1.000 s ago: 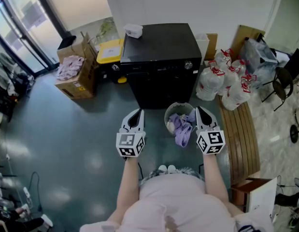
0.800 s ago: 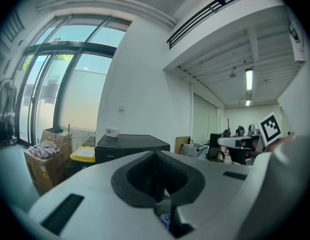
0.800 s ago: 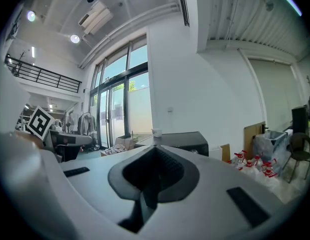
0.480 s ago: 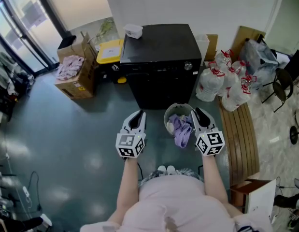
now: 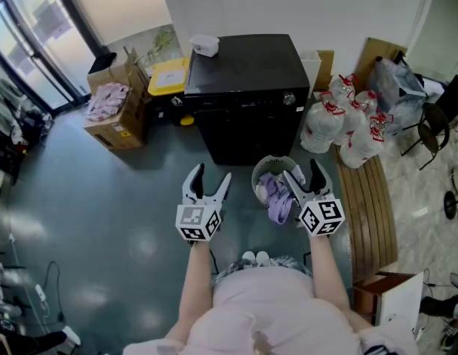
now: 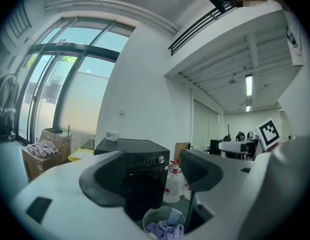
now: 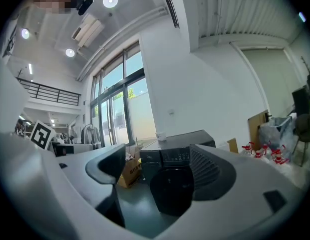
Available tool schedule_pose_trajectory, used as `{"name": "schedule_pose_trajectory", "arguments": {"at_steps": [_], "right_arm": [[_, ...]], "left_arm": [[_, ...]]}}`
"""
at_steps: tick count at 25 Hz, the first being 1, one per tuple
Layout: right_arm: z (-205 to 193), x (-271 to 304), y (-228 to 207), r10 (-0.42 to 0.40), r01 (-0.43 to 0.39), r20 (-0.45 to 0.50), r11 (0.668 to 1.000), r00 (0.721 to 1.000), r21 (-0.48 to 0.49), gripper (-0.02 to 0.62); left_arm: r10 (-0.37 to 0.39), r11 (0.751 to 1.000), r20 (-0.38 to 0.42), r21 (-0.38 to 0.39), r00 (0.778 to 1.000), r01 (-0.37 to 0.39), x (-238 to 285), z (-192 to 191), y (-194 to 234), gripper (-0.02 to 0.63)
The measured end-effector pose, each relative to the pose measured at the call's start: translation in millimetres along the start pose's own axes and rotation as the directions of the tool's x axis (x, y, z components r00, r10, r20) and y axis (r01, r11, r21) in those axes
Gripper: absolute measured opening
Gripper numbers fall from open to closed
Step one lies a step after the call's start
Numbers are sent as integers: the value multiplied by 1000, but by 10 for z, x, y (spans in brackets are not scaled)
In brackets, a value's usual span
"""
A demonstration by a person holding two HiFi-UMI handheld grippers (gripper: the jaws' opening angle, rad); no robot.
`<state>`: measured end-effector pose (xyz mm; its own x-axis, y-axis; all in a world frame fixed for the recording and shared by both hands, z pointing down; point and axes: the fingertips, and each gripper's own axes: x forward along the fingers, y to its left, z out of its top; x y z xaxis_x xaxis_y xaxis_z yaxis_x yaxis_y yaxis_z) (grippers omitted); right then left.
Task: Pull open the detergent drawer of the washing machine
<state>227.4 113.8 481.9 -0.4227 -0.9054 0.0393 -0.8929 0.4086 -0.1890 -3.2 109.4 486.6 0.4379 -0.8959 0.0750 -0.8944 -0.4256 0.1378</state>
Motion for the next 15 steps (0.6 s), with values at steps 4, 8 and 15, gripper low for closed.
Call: {"name": "schedule_pose_trajectory", "arguments": {"at_steps": [4, 8, 15], "right_arm": [[-12, 11, 50, 0, 0, -1, 1000, 1000, 8, 411], [-28, 29, 101, 2, -2, -4, 1000, 1000, 7, 411], [-95, 58, 189, -3, 3, -10, 1000, 1000, 12, 411]], "left_arm": [[-4, 1000, 10, 8, 1000, 4, -28, 12, 13, 347], [-6, 1000, 2, 24, 1000, 6, -51, -6, 36, 348], [-9, 999, -8, 47, 1000, 10, -117, -27, 113, 350]]}}
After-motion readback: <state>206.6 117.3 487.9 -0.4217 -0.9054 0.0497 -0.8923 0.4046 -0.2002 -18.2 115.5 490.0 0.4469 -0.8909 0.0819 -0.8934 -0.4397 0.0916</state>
